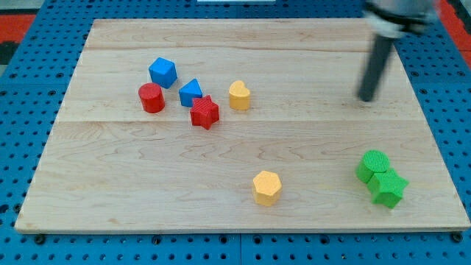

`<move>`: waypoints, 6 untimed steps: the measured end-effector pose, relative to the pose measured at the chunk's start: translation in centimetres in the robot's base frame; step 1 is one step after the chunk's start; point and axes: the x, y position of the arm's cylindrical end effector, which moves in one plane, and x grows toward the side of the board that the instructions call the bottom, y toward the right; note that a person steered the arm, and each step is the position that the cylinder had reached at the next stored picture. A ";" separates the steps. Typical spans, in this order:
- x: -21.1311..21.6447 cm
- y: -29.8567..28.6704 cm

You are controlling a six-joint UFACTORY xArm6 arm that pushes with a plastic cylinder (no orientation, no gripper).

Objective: Move the green circle to the top right of triangle

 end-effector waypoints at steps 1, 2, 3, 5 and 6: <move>9.2 7.3; 19.7 3.6; 20.2 -4.3; 9.5 -5.9; 5.3 -8.0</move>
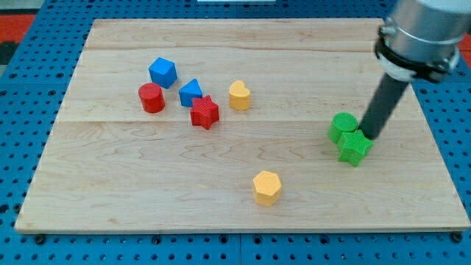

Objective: Move the green circle to the top right of triangle

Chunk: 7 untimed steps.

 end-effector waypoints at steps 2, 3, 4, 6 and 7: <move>-2.1 -5.4; 0.8 -6.6; -2.3 -11.2; -8.5 -8.8; -11.8 -11.2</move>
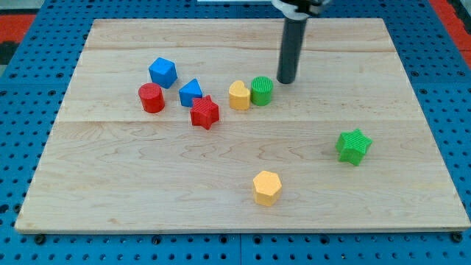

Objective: Move the green circle to the top right of triangle

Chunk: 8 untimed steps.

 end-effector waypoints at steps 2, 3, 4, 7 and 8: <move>8.5 -0.1; 4.6 -3.9; 3.4 -3.1; -1.4 -7.1; -1.7 -1.7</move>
